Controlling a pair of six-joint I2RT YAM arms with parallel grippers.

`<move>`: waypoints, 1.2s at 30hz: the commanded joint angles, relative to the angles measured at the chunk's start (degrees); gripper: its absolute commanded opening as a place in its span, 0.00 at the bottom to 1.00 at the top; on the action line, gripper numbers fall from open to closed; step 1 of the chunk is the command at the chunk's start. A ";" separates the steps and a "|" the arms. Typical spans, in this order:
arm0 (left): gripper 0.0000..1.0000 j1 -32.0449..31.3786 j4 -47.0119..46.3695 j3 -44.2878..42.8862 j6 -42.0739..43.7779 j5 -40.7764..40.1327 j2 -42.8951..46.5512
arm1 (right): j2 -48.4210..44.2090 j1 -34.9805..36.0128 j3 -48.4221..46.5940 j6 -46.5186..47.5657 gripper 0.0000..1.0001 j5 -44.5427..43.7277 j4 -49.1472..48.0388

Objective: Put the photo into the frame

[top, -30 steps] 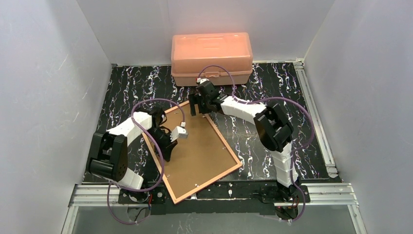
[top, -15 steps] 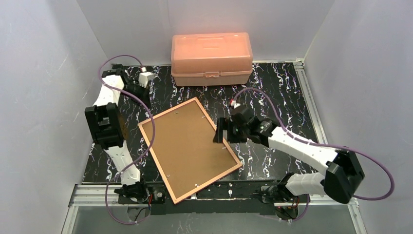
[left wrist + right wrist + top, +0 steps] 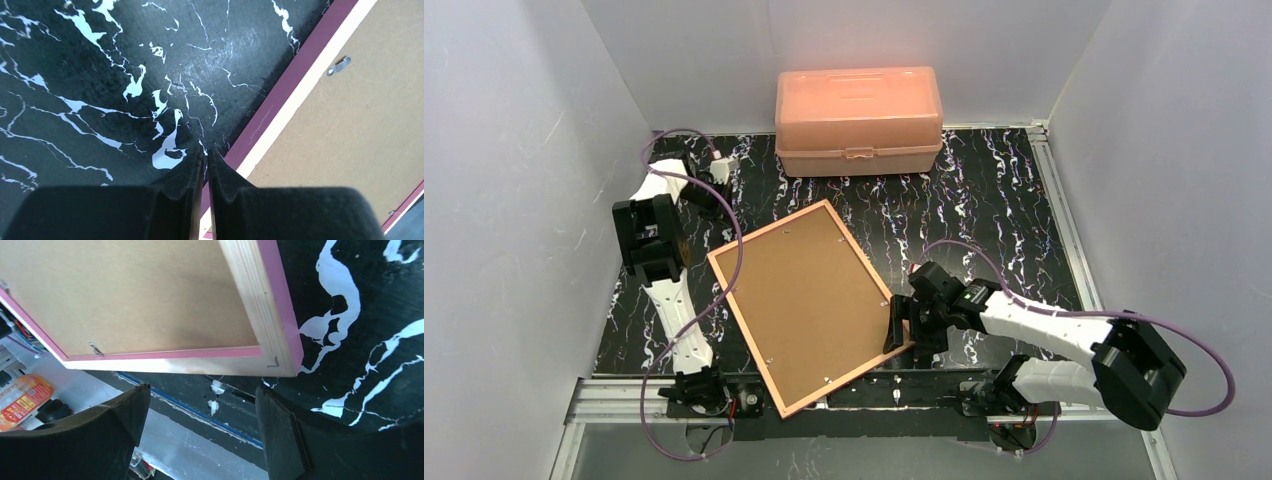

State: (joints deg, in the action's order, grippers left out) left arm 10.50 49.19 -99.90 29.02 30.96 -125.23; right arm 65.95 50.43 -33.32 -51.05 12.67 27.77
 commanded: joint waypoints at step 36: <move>0.03 -1.95 6.41 26.14 8.59 16.81 11.59 | 14.03 -21.80 -22.24 14.10 0.85 -18.42 -11.29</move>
State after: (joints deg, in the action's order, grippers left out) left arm 10.24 51.05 -72.47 39.77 38.09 -113.19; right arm 86.00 27.92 -50.52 -37.34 -2.13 20.75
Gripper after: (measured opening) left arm 0.035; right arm 0.859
